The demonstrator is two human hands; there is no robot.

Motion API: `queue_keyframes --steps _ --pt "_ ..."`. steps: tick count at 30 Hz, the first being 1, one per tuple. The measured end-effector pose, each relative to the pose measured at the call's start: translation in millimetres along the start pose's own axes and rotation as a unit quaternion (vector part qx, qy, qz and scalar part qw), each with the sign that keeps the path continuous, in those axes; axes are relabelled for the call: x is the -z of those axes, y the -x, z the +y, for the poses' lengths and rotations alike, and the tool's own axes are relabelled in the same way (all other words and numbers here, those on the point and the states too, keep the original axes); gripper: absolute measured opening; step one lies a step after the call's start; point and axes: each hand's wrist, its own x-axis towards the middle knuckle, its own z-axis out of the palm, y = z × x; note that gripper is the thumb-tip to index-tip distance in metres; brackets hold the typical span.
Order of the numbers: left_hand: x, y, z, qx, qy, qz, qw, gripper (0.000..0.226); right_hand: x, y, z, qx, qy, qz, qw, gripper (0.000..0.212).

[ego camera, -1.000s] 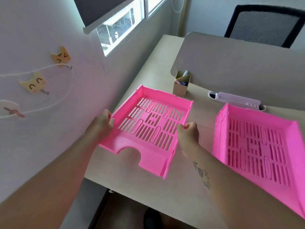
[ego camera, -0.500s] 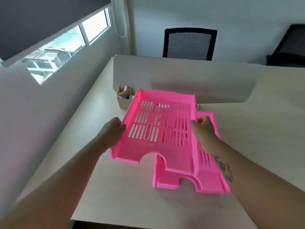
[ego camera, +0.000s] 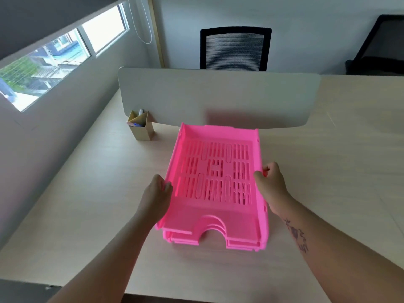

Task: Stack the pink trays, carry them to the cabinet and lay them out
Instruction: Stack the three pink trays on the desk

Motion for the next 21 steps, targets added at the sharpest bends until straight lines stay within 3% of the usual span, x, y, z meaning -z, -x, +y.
queue_keyframes --steps 11,17,21 --pt "-10.7 2.1 -5.7 0.020 0.047 -0.026 0.998 0.029 2.7 -3.1 -1.7 0.022 0.045 -0.003 0.999 0.005" --pt "-9.5 0.9 2.1 0.031 0.082 -0.069 0.994 0.036 0.9 -10.2 -1.3 0.018 0.077 -0.022 0.997 0.029" --pt "-9.5 12.7 -5.7 0.028 0.170 -0.091 0.981 0.031 2.5 -5.0 -2.1 -0.005 0.069 -0.052 0.996 0.036"
